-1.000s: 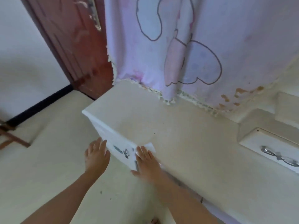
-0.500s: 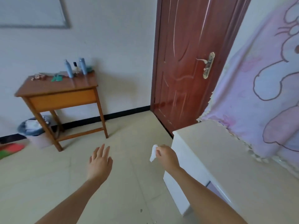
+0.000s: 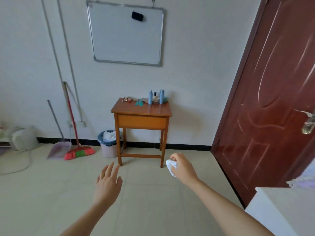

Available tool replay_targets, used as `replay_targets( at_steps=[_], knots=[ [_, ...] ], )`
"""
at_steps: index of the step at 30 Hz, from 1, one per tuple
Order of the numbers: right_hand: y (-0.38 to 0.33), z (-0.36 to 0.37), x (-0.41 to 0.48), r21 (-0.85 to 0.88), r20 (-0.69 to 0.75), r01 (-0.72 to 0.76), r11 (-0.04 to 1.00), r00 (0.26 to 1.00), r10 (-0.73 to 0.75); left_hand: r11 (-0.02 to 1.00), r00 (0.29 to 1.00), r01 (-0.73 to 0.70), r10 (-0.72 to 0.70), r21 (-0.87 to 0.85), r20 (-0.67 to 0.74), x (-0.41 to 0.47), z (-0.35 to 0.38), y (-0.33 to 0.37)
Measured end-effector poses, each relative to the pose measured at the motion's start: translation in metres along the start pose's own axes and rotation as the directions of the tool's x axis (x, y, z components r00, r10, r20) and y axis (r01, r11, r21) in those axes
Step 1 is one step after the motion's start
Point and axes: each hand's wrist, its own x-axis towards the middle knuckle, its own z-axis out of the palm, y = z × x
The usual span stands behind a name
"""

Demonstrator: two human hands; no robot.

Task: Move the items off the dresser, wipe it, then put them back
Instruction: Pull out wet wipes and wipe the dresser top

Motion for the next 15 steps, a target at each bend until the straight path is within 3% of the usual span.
replay_targets(
  at_steps=[7,15],
  knots=[
    [-0.068,0.041,0.055,-0.008,0.135,0.165,0.986,0.977,-0.163,0.987,0.987,0.142,-0.136,0.068,-0.09,0.018,-0.038,-0.06],
    [-0.119,0.068,0.143,0.047,0.148,0.338,0.94,0.928,-0.341,0.973,0.97,0.17,-0.136,0.158,-0.201,0.079,-0.075,-0.083]
  ],
)
